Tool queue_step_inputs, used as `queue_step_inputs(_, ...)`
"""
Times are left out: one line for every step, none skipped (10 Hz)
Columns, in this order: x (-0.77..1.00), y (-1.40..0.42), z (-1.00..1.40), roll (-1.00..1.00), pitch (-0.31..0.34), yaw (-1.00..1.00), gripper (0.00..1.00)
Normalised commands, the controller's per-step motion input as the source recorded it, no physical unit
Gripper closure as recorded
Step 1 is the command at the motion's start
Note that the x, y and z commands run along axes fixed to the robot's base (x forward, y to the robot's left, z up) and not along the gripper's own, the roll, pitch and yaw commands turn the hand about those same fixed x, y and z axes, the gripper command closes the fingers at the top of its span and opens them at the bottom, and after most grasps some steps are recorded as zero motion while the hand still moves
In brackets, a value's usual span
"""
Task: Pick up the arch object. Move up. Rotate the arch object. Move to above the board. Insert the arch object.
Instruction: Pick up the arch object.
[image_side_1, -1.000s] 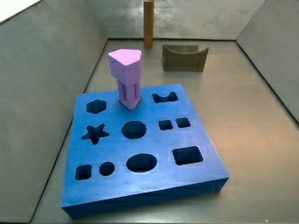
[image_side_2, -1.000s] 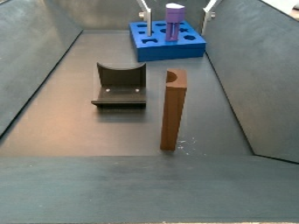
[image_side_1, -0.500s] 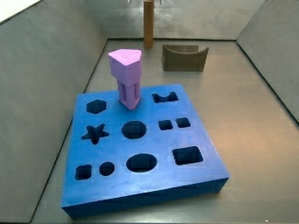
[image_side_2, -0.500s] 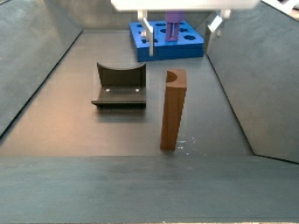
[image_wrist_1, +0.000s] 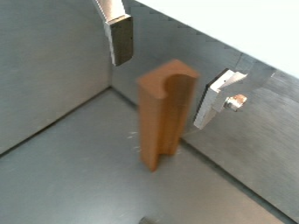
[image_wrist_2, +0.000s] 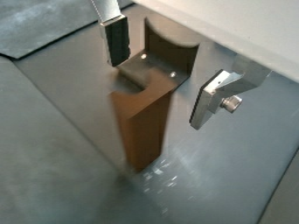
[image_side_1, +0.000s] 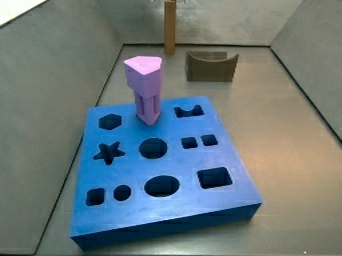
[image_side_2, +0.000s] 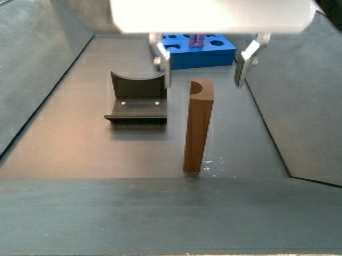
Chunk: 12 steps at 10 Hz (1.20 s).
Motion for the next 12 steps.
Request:
queue_step_inputs(0.28, 0.26, -0.74, -0.01, -0.029, -0.69, 0.0)
queue_step_inputs(0.15, 0.35, -0.35, -0.12, 0.0, -0.55, 0.0)
queue_step_inputs(0.0, 0.0, 0.0, 0.0, 0.02, 0.0, 0.0)
queue_step_inputs(0.0, -0.03, -0.05, 0.01, 0.0, 0.0, 0.0)
queue_step_inputs(-0.35, -0.17, -0.54, 0.0, -0.114, -0.14, 0.0)
queue_step_inputs(-0.19, 0.0, -0.2, 0.0, -0.037, -0.04, 0.0)
queue_step_inputs(0.0, 0.0, 0.0, 0.0, 0.0, 0.0, 1.0)
queue_step_inputs(0.0, 0.0, 0.0, 0.0, 0.0, 0.0, 1.0)
queue_step_inputs(0.0, 0.0, 0.0, 0.0, 0.0, 0.0, 1.0)
queue_step_inputs(0.0, 0.0, 0.0, 0.0, 0.0, 0.0, 1.0)
queue_step_inputs(0.0, 0.0, 0.0, 0.0, 0.0, 0.0, 1.0)
queue_step_inputs(0.0, 0.0, 0.0, 0.0, 0.0, 0.0, 1.0)
